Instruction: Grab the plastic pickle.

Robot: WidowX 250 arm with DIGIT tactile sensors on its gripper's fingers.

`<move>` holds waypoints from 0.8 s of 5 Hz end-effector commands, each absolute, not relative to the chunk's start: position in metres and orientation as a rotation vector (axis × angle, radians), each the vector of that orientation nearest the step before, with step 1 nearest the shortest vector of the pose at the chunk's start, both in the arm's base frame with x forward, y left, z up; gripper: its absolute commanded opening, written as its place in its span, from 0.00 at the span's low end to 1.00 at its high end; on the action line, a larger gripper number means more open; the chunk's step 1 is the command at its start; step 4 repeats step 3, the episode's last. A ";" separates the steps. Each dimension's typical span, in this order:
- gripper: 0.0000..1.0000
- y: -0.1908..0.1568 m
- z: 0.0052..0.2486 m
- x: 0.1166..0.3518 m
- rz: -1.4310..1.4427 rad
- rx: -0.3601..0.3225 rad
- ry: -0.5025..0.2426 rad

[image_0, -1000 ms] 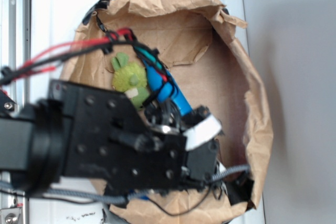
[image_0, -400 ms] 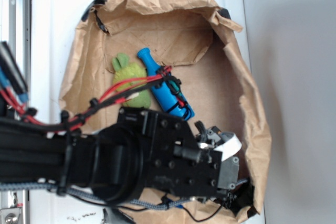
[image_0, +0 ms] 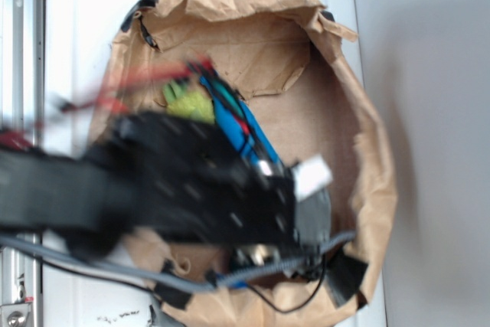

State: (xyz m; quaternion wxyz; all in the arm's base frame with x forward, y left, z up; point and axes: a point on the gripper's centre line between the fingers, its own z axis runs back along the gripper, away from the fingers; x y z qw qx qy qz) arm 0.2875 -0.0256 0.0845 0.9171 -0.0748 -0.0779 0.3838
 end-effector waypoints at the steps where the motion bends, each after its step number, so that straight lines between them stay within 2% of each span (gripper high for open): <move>1: 0.00 0.021 0.201 0.278 0.815 -0.157 -0.313; 2: 0.00 0.027 0.220 0.276 0.772 -0.137 -0.338; 3: 0.00 0.031 0.221 0.280 0.686 -0.087 -0.395; 4: 0.00 0.031 0.221 0.280 0.686 -0.087 -0.395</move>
